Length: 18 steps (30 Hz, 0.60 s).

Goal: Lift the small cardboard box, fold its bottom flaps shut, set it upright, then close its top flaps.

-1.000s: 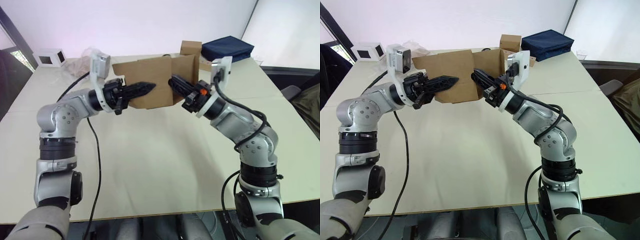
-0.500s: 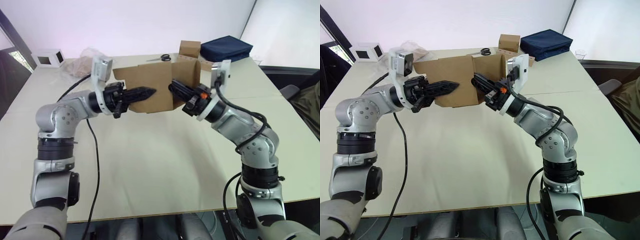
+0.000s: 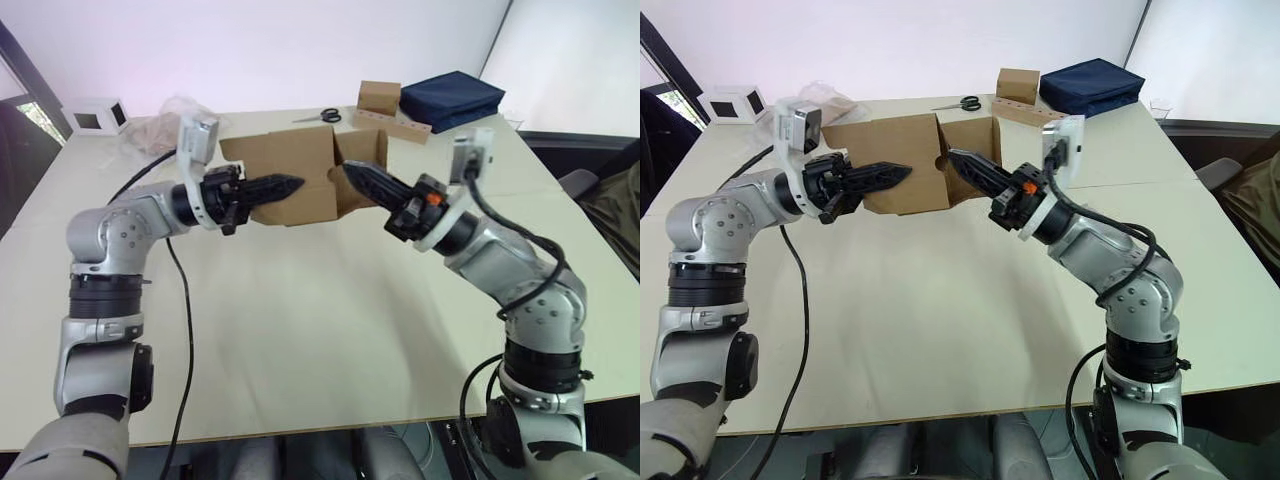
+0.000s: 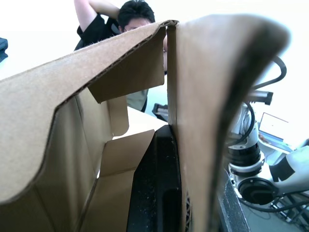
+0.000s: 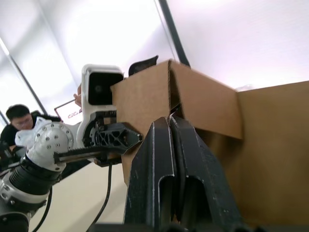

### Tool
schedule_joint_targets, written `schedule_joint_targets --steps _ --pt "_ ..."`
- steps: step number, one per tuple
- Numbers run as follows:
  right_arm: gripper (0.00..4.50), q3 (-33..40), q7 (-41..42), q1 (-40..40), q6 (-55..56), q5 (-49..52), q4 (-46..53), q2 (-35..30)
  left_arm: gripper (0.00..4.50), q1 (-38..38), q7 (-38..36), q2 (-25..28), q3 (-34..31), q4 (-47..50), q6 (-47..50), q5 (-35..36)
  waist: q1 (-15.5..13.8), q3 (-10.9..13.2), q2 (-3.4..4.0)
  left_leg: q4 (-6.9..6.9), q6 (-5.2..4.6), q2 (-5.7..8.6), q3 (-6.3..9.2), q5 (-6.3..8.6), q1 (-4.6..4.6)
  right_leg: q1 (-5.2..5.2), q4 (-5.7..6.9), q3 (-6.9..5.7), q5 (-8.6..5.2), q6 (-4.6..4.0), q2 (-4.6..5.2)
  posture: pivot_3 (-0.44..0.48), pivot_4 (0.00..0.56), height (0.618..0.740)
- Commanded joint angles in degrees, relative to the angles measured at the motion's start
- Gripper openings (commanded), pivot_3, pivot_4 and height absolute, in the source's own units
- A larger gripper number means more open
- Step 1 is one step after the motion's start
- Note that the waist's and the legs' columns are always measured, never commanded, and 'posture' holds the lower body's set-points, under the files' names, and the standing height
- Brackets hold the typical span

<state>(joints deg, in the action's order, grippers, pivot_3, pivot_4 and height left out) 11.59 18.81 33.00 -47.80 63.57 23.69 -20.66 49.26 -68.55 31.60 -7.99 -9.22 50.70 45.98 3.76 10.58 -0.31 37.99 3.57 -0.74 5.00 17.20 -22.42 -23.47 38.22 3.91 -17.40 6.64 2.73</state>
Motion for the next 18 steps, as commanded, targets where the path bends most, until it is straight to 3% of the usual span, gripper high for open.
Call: schedule_joint_targets --steps 1,5,8,18 --pt "0.03 5.03 -1.69 -2.39 -0.54 6.69 2.80 -2.11 0.00 1.57 -0.34 1.07 -0.90 0.37 -0.96 0.29 -0.05 0.00 0.00 0.00 -0.01 0.00 0.00 0.00 0.00 0.00 0.00 0.00 0.00 0.00 0.00 0.000 0.150 0.740" --pt "0.03 5.75 -1.77 -7.13 -2.54 10.73 5.27 -5.99 0.00 1.75 -0.16 1.12 -1.08 0.32 -1.02 0.49 0.02 0.00 0.00 -0.01 -0.07 0.00 -0.01 0.04 -0.01 0.00 -0.01 0.00 0.00 0.00 -0.01 0.000 0.150 0.740" --pt "0.03 3.85 -0.94 -10.91 -2.82 8.04 6.76 -8.32 0.00 2.14 -0.35 0.85 -1.24 -0.05 -1.16 0.77 0.00 0.01 0.00 -0.01 -0.08 0.00 0.01 0.04 0.00 0.00 -0.01 0.00 0.00 0.00 -0.02 0.000 0.150 0.740" --pt "0.03 -1.87 0.18 -10.14 1.18 -0.43 5.27 -7.12 0.00 2.86 -1.38 0.66 -0.09 1.24 -0.47 1.37 0.03 0.01 0.00 0.00 -0.07 0.00 -0.01 0.04 -0.01 0.01 -0.03 0.01 0.00 0.01 -0.04 0.000 0.150 0.740"
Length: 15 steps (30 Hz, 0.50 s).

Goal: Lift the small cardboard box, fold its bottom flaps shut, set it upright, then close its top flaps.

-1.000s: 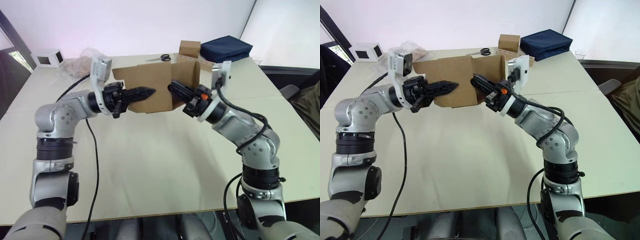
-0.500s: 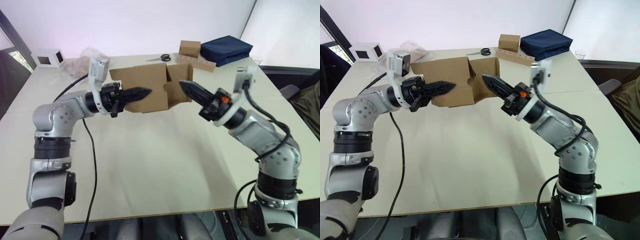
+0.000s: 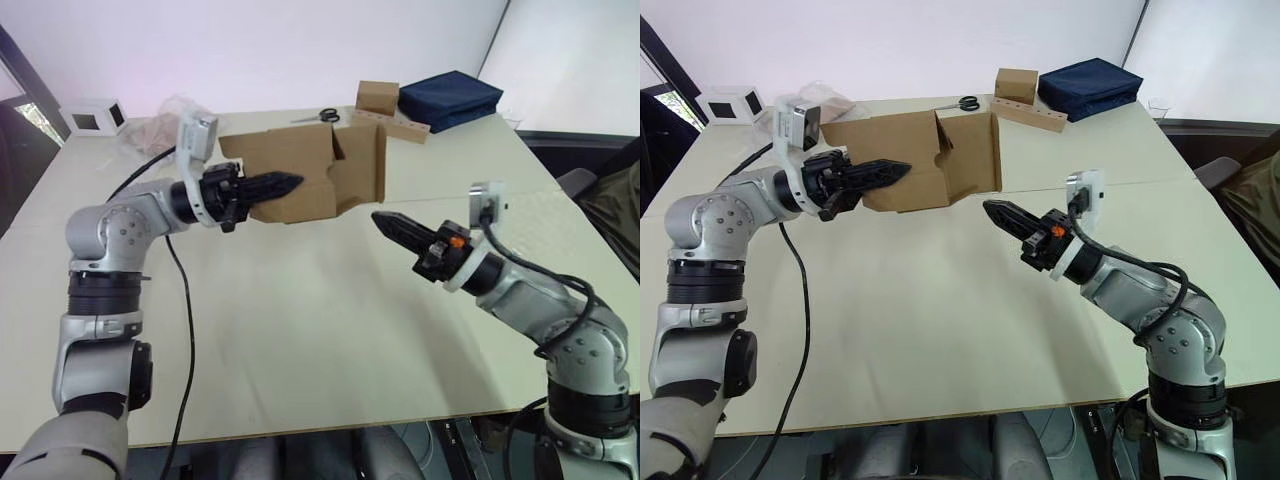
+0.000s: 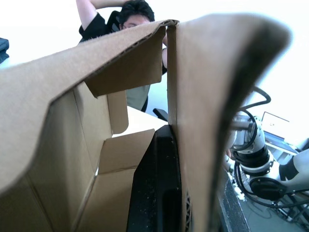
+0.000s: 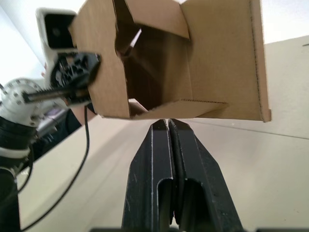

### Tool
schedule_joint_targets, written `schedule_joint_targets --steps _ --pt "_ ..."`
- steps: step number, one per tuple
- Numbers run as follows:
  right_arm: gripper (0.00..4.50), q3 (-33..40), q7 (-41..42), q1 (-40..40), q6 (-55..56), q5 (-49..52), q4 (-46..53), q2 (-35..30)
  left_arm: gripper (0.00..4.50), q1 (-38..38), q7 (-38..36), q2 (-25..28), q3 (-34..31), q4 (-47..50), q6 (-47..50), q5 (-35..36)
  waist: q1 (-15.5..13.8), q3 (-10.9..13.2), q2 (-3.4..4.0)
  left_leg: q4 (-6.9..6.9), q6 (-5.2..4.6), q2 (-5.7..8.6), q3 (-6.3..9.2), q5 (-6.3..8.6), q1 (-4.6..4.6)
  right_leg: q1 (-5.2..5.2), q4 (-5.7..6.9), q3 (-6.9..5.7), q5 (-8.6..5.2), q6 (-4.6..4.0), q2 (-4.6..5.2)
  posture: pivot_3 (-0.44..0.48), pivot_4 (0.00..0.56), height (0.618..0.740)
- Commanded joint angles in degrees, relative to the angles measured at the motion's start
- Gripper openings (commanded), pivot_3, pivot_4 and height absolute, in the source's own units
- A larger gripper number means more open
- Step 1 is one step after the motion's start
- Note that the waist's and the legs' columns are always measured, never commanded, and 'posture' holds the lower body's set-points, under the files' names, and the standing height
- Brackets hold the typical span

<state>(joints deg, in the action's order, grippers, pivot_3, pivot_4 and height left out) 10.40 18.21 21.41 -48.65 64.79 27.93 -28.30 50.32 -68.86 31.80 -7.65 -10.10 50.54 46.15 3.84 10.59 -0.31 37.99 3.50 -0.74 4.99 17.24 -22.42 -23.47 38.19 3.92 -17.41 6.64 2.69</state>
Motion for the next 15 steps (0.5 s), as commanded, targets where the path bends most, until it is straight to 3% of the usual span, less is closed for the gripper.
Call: schedule_joint_targets --steps 1,15 --pt "0.03 -1.15 0.91 1.83 2.39 -2.21 0.80 0.83 0.00 1.77 -1.08 0.43 -0.37 2.42 -0.15 1.36 -0.09 0.00 0.00 0.00 0.00 0.00 0.00 0.00 0.00 0.00 0.00 0.00 0.00 0.00 0.00 0.000 0.150 0.740" --pt "0.03 -3.74 1.53 6.46 3.37 -3.79 -0.06 4.07 0.00 0.96 -0.97 -0.03 0.24 4.90 0.93 1.89 -0.08 0.00 0.00 0.00 0.05 0.00 0.01 -0.02 0.00 0.00 0.01 0.00 0.00 0.00 0.01 0.000 0.150 0.740"
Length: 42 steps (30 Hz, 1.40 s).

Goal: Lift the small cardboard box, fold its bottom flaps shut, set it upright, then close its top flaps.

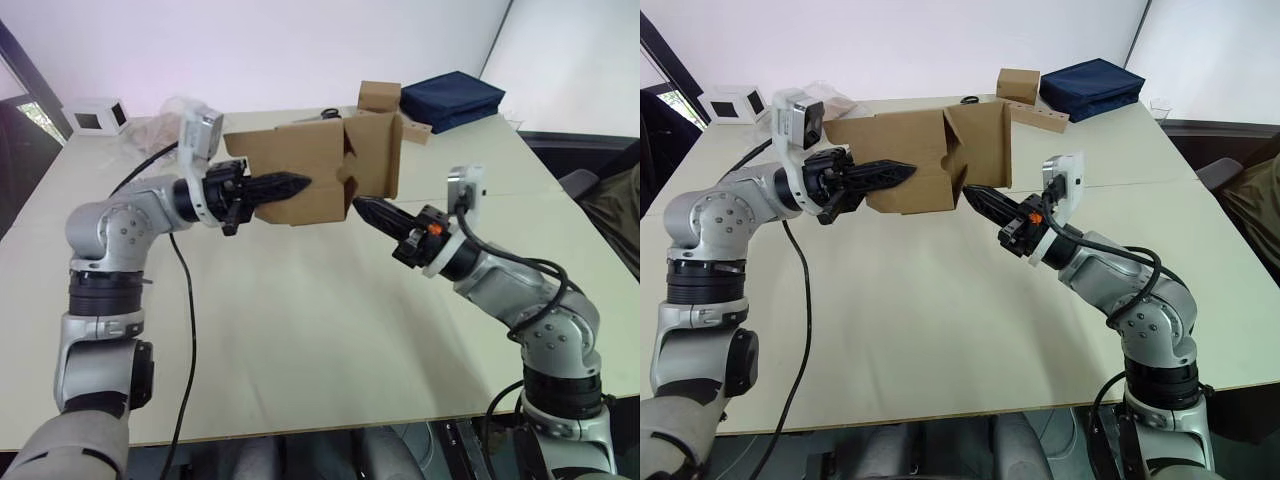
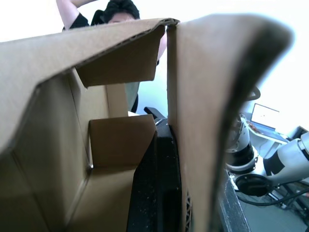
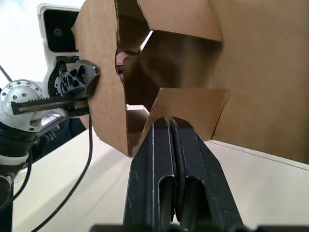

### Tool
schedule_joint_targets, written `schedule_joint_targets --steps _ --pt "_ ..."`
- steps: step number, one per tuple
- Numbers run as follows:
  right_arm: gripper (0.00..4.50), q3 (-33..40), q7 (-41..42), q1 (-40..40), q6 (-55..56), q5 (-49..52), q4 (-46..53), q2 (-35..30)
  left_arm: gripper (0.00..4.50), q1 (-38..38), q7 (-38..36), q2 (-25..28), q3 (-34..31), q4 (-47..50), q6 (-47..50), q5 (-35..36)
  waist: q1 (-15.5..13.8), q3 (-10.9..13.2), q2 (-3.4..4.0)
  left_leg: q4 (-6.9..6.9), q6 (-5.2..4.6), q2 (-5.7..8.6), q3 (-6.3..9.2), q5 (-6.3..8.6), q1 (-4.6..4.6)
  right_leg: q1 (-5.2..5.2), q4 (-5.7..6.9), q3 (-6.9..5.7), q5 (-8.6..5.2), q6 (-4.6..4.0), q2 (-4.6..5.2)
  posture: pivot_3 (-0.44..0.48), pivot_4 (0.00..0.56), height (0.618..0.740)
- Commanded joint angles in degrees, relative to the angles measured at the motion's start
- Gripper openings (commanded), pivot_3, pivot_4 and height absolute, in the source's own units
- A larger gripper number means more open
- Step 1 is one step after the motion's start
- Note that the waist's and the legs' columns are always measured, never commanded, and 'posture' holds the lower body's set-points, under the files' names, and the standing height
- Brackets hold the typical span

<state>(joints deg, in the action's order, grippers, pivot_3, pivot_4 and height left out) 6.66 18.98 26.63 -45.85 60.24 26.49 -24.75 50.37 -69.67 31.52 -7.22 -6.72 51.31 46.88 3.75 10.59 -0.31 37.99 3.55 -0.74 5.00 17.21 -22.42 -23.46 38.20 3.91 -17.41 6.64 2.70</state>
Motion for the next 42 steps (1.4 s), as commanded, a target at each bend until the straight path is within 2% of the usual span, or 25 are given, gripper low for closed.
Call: schedule_joint_targets --steps 1,12,21,24,32,37,42 --pt "0.03 -0.09 0.87 1.45 0.59 0.86 1.36 0.68 0.00 0.88 -0.13 0.19 -0.13 1.50 0.21 1.12 0.01 0.00 0.00 0.00 0.00 0.00 0.00 0.00 0.00 0.00 0.00 0.00 0.00 0.00 0.00 0.000 0.150 0.740" --pt "0.03 -2.77 2.29 2.72 0.57 -0.29 1.03 2.39 0.00 1.38 -0.31 -0.74 0.24 1.79 0.92 1.35 0.04 0.00 0.00 0.00 0.00 0.00 0.00 0.00 0.00 0.00 0.00 0.00 0.00 0.00 0.00 0.000 0.150 0.740" --pt "0.03 -1.93 2.73 2.99 0.01 -0.04 1.17 1.76 0.00 1.45 -0.52 -0.35 -0.04 1.87 0.91 1.34 0.05 0.00 0.00 0.00 0.00 0.00 0.00 0.00 0.00 0.00 0.00 0.00 0.00 0.00 0.00 0.000 0.150 0.740" --pt "0.03 0.18 3.69 2.81 -0.73 1.78 1.84 -0.48 0.00 1.67 -0.69 0.18 -0.38 1.34 0.64 1.11 0.03 0.00 0.00 0.00 0.00 0.00 0.00 0.00 0.00 0.00 0.00 0.00 0.00 0.00 0.00 0.000 0.150 0.740" --pt "0.03 9.25 3.83 3.49 -3.96 16.26 0.13 -7.37 0.00 2.36 -0.94 0.98 -1.01 -0.02 -0.16 0.88 -0.12 0.02 0.02 0.00 -0.05 0.00 0.00 0.03 0.00 0.01 0.00 0.00 0.00 0.00 0.02 0.000 0.150 0.740" --pt "0.03 14.45 1.71 3.27 -1.13 18.92 -5.77 -6.99 0.00 1.59 -0.61 0.77 -0.88 1.46 0.54 1.62 -0.20 0.02 0.02 0.00 -0.07 0.00 -0.01 0.04 0.00 0.02 -0.01 0.00 0.00 0.00 0.02 0.000 0.150 0.740" --pt "0.03 17.95 -0.83 3.56 4.11 15.35 -12.45 -4.96 0.00 0.56 -0.16 1.12 -1.29 3.63 1.84 2.75 -0.37 0.03 0.03 0.01 -0.06 0.00 -0.03 0.03 0.00 0.02 0.00 0.01 0.00 0.00 0.02 0.000 0.150 0.740"
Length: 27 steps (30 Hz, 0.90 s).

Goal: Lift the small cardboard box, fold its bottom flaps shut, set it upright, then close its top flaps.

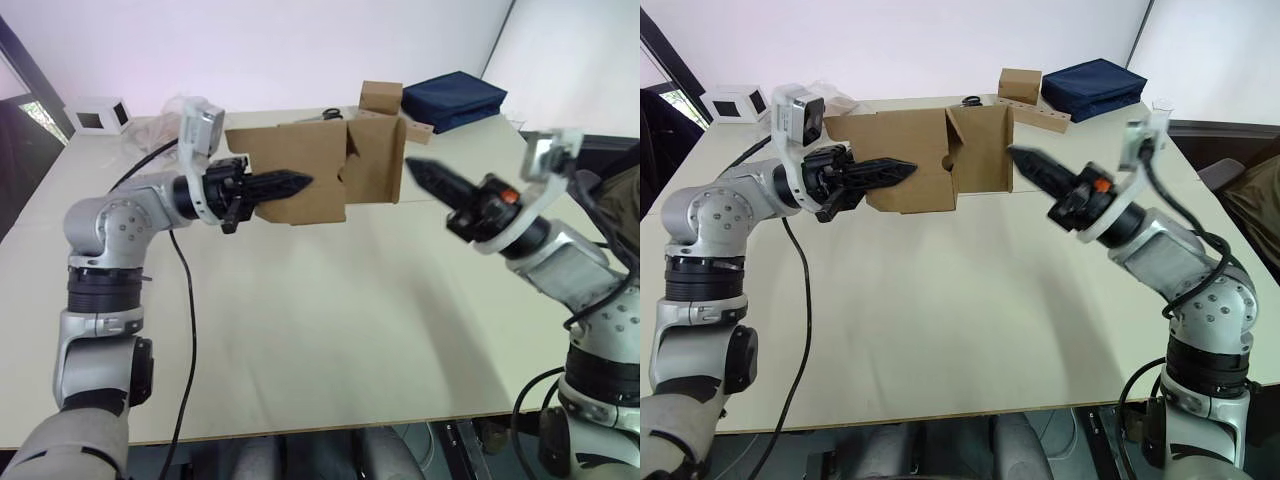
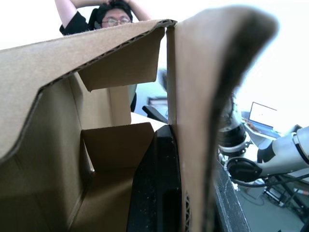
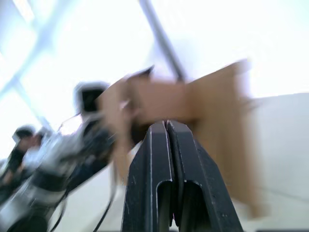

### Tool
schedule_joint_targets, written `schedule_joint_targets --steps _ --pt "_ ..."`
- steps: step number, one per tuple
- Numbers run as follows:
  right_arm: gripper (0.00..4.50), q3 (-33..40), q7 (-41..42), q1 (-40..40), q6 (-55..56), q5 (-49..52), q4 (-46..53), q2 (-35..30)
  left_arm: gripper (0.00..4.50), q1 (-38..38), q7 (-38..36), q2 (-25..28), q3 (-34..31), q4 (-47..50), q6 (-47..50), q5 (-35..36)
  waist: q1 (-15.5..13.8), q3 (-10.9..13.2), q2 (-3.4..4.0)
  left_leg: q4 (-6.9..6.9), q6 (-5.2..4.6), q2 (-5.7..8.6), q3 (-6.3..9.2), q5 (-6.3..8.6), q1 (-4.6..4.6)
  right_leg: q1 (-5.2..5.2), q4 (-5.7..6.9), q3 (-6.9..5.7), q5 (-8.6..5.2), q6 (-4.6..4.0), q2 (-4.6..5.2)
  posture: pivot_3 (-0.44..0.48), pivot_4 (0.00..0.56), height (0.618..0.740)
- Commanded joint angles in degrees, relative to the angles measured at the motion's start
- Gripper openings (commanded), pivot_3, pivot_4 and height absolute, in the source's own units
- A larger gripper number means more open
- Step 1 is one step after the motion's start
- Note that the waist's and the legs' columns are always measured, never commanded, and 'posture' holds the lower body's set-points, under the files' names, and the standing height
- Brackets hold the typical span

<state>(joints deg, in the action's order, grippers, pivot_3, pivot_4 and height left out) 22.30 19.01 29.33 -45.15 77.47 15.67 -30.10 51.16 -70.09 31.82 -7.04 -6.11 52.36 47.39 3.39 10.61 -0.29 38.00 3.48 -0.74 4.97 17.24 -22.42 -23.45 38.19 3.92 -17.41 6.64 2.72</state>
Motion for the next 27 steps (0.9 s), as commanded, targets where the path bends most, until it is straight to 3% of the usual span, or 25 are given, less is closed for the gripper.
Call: schedule_joint_targets --steps 1,13,27 --pt "0.03 1.99 -0.77 0.51 4.22 -3.92 -2.64 0.30 0.00 -0.61 0.73 1.05 -1.86 3.99 1.39 2.91 0.01 0.01 0.02 0.00 0.00 0.00 -0.01 0.00 0.00 -0.01 0.00 0.00 0.00 0.00 0.00 0.000 0.150 0.740" --pt "0.03 -7.60 1.85 1.89 6.83 -15.95 -5.11 6.24 0.00 -2.99 4.67 2.21 -3.37 8.05 3.95 6.54 0.52 0.03 0.07 -0.02 0.11 -0.02 -0.01 -0.06 0.01 -0.02 0.01 0.02 0.00 0.00 -0.03 0.000 0.150 0.740" --pt "0.03 -7.49 0.77 0.42 3.26 -1.70 1.36 15.12 0.00 -2.04 5.13 1.79 -2.89 2.68 0.81 5.20 0.44 0.03 0.07 -0.01 0.16 -0.02 0.02 -0.09 0.00 -0.02 0.01 0.00 0.00 0.00 -0.01 0.000 0.150 0.740"
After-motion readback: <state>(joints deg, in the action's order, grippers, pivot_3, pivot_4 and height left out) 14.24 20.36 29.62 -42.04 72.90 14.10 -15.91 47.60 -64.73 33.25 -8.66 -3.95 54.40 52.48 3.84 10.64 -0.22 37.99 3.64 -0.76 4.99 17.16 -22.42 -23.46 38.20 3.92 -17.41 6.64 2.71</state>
